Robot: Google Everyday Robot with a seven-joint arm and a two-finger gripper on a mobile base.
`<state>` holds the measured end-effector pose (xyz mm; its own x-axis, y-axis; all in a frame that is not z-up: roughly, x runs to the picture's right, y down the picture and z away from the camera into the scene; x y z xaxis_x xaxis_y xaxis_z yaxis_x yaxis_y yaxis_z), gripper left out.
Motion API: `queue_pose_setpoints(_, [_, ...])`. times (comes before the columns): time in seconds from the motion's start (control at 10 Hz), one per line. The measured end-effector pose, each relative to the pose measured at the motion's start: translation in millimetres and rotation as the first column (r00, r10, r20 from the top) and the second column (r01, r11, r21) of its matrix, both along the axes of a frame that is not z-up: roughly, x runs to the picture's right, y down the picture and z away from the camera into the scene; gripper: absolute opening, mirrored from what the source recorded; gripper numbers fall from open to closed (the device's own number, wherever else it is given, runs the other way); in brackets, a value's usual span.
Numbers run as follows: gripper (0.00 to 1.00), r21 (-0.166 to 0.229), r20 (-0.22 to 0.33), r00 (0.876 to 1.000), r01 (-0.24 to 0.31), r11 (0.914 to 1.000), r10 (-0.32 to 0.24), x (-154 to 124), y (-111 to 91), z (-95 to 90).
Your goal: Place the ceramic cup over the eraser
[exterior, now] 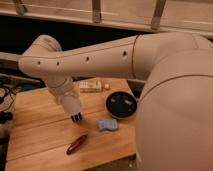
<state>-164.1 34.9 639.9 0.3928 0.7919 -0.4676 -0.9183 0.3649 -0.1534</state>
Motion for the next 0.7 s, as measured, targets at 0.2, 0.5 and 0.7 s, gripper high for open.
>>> queue_pose_setpoints(0.2, [0.03,0.008,0.009,1.0,-0.008,0.9999,0.008,-0.3,-4.3,5.2])
queue_pose_setpoints(0.5, [0.03,0.026,0.019,1.0,-0.013,0.9996,0.013,-3.9,-13.4,10.7])
queue_pose_setpoints(0.7, [0.03,0.037,0.013,1.0,-0.021,0.9991,0.02,-1.8,-21.8,16.9])
